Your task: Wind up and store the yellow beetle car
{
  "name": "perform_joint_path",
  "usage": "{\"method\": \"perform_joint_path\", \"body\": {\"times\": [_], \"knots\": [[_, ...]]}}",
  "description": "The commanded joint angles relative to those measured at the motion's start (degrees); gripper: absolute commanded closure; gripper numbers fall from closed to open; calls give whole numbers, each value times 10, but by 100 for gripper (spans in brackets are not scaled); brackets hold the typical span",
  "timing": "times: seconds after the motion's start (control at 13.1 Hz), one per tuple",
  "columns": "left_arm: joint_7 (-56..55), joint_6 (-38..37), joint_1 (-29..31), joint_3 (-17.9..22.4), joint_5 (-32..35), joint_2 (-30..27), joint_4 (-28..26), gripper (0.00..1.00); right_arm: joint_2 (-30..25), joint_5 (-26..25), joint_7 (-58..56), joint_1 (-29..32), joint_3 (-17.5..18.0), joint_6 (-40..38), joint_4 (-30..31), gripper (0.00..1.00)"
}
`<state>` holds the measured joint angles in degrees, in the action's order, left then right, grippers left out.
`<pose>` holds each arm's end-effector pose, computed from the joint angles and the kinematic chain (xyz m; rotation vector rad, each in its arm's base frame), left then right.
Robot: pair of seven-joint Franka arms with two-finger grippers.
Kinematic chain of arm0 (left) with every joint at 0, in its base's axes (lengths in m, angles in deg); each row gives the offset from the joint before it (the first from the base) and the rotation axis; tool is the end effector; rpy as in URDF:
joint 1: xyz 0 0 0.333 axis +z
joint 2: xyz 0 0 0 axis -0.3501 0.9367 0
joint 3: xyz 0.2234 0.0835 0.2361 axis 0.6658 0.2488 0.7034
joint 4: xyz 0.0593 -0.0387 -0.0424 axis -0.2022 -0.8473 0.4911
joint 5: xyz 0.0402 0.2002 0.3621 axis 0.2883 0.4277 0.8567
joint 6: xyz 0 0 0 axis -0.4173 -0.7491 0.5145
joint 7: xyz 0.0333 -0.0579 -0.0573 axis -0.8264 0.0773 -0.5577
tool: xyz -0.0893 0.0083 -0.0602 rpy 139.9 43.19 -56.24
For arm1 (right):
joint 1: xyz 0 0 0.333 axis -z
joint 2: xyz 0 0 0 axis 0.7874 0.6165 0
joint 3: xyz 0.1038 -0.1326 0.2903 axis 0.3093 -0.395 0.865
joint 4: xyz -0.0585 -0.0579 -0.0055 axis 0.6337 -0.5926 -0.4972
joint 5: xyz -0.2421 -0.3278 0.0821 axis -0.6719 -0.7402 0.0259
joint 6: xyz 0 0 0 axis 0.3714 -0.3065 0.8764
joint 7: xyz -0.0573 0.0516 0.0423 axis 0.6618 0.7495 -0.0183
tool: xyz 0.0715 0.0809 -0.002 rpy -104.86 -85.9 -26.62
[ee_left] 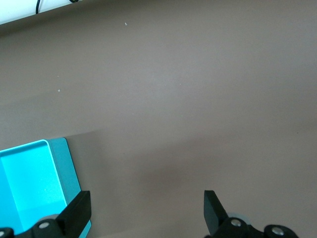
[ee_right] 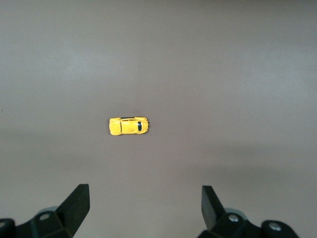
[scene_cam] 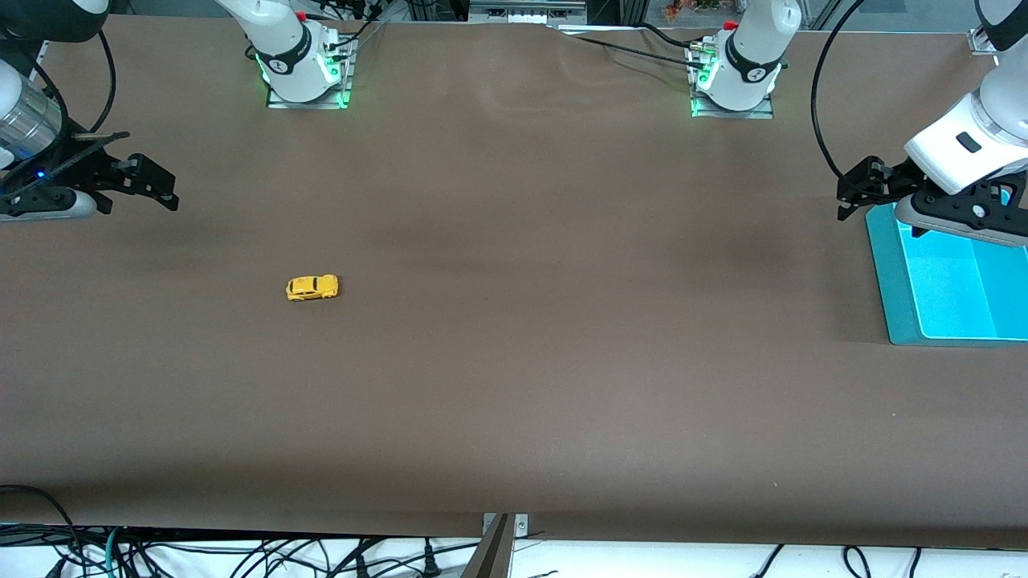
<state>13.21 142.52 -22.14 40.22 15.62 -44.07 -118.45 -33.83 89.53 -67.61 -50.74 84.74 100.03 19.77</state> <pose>0.5908 -0.0494 0.6156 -3.0819 0.3963 -0.0423 0.5658 0.0135 0.5780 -3.1326 -0.0963 -0.0278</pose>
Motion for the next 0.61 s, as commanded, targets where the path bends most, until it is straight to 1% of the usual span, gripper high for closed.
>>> {"method": "perform_joint_path", "body": {"times": [0.0, 0.08, 0.53], "knots": [[-5, -14, 2, -5, 7, 4, 15, 0, -4, 4, 11, 2, 0, -7, 5, 0], [-5, -14, 2, -5, 7, 4, 15, 0, 0, 4, 10, 1, 0, -7, -5, 0], [-5, -14, 2, -5, 7, 4, 15, 0, 2, -3, 9, 0, 0, 1, -12, 0]]}}
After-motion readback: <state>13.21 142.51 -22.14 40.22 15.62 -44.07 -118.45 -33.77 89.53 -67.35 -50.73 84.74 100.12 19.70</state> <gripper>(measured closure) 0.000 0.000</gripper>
